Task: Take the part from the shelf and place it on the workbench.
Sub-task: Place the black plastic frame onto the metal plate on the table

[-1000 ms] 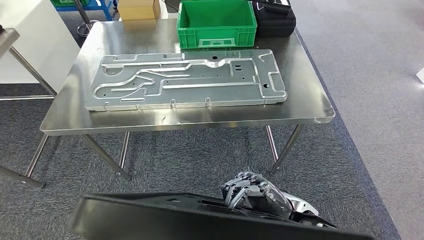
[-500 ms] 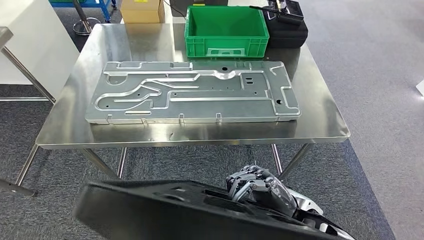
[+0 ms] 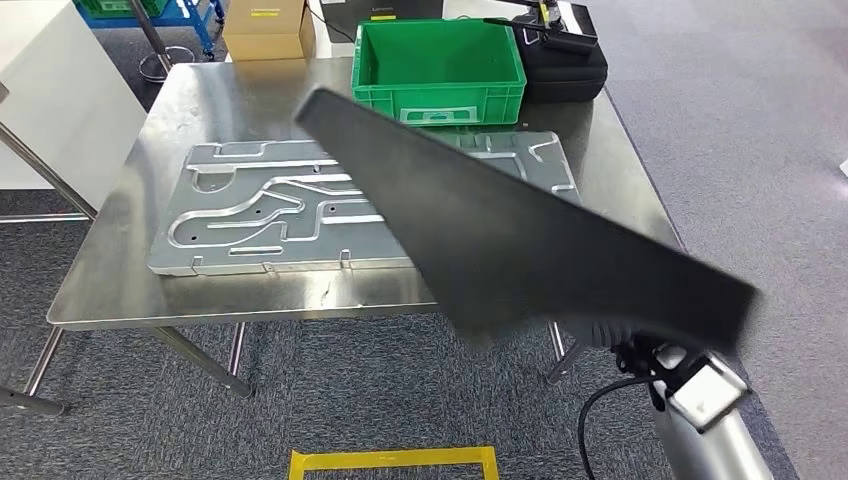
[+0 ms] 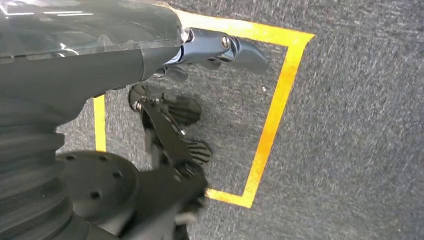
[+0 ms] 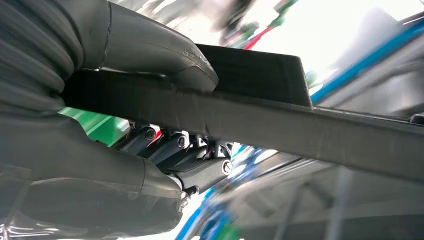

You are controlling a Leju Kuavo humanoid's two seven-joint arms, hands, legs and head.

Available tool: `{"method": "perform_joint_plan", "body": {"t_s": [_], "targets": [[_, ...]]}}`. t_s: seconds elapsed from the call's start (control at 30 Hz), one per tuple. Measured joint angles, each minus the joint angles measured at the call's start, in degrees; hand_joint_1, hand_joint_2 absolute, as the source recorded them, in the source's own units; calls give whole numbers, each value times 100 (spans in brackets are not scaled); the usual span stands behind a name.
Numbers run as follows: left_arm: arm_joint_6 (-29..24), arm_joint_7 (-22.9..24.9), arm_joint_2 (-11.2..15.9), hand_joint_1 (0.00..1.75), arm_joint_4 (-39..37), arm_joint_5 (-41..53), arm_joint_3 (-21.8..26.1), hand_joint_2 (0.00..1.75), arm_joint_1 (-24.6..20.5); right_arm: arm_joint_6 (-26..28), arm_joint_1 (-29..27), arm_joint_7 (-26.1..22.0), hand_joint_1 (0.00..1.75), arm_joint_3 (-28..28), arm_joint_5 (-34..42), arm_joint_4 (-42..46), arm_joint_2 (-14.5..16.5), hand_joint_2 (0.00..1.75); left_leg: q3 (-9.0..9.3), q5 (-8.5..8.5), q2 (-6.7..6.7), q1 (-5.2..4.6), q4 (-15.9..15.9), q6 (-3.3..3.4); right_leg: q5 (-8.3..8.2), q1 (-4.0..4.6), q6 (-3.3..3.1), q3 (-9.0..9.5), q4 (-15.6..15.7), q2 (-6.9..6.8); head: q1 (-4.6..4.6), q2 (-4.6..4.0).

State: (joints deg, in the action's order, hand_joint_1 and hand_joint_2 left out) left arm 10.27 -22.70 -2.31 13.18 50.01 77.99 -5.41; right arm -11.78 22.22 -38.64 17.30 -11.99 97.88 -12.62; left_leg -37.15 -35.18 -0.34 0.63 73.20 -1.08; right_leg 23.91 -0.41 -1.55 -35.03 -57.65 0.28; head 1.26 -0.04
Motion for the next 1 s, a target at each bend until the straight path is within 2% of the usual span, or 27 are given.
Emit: {"method": "perform_joint_plan", "body": {"t_s": [0.03,0.07,0.13,0.17,0.2,0.27,0.3,0.37,0.43,0.5,0.53,0.57,0.6,0.63,0.7,0.77,0.87,0.93,1.0], "targets": [[12,-6,1,0,0,11,1,175,6,136,121,65,161,-83,-198,-192,-34,175,-135,13,1,21,113,-26,13,-8,10,9,-2,2,1,0],[28,-8,3,0,0,23,1,175,10,292,252,146,161,-156,-413,-385,-65,175,-160,158,2,39,0,-51,29,-20,29,23,-8,4,0,0],[59,-18,11,0,-1,35,1,175,10,650,594,346,161,-266,-909,-830,-127,175,39,671,7,76,-715,-95,71,-54,88,51,-41,8,1,0],[82,-28,14,0,-1,38,0,175,4,832,800,474,161,-295,-1165,-1074,-151,175,142,816,13,76,-1070,-94,89,-66,125,49,-72,14,-1,0],[107,-40,16,0,-2,41,-1,175,-4,998,1023,615,161,-311,-1419,-1338,-175,175,213,906,20,71,-1296,-70,102,-68,165,34,-99,21,-1,0],[153,-68,16,0,-2,48,-3,175,-15,1281,1474,885,161,-307,-1909,-1939,-205,175,216,911,22,37,-1382,35,105,-57,248,3,-123,30,-3,0],[168,-80,16,0,-2,54,-6,175,-20,1434,1704,994,161,-292,-2175,-2281,-217,175,216,971,20,37,-1377,95,108,-55,287,-6,-120,30,-3,0],[188,-95,14,0,-2,82,-16,175,-42,1774,2151,1142,161,-231,-2719,-2975,-234,175,216,1032,11,43,-1405,187,208,-70,342,-59,-247,13,5,0],[203,-97,13,0,-2,133,-45,175,-71,2125,2570,1285,161,-90,-3336,-3669,-245,175,218,1052,1,42,-1424,233,504,-81,374,-321,-806,-2,14,0],[229,-103,13,0,-2,185,-90,175,-102,2351,2909,1452,161,147,-3967,-4334,-230,175,220,1046,-9,20,-1423,251,769,-80,391,-706,-1542,-5,16,0],[246,-110,13,0,-2,203,-114,175,-122,2396,3041,1526,161,287,-4250,-4635,-209,175,227,1040,-14,7,-1422,259,771,-78,385,-818,-1718,-5,16,0],[263,-121,13,0,-2,220,-135,175,-144,2403,3156,1587,161,430,-4502,-4908,-174,175,237,1034,-21,-7,-1421,265,661,-70,363,-827,-1673,-5,17,0],[279,-136,11,0,-2,242,-158,175,-167,2383,3274,1629,161,572,-4724,-5164,-126,175,252,1025,-28,-23,-1421,268,457,-54,323,-726,-1402,-4,17,0],[291,-151,6,0,-2,258,-188,175,-194,2345,3406,1652,161,715,-4918,-5413,-63,175,263,1016,-32,-37,-1421,268,226,-29,265,-559,-990,-3,17,0],[328,-185,-17,0,-11,299,-250,175,-253,2252,3673,1651,161,987,-5204,-5865,87,175,257,1007,-33,-64,-1422,246,-43,26,159,-271,-327,-9,-1,0],[367,-210,-33,0,-20,328,-304,175,-305,2192,3866,1575,161,1256,-5393,-6263,244,175,242,1007,-31,-58,-1432,200,-55,67,113,-196,-143,-18,-19,0],[390,-227,-27,0,-22,344,-373,175,-343,2188,3964,1383,161,1582,-5521,-6712,464,175,245,926,-26,-62,-1379,109,-77,28,74,-107,-8,-35,-27,0],[391,-226,-26,0,-28,363,-410,175,-354,2247,3966,1257,161,1724,-5537,-6949,600,175,26,666,-14,-47,-914,52,-89,-7,48,-39,64,-53,-50,0],[381,-208,-31,0,-33,411,-444,175,-349,2342,3916,1145,161,1833,-5536,-7163,706,175,-358,379,-5,-11,-182,2,-76,-6,29,-29,66,-55,-63,0]]}}
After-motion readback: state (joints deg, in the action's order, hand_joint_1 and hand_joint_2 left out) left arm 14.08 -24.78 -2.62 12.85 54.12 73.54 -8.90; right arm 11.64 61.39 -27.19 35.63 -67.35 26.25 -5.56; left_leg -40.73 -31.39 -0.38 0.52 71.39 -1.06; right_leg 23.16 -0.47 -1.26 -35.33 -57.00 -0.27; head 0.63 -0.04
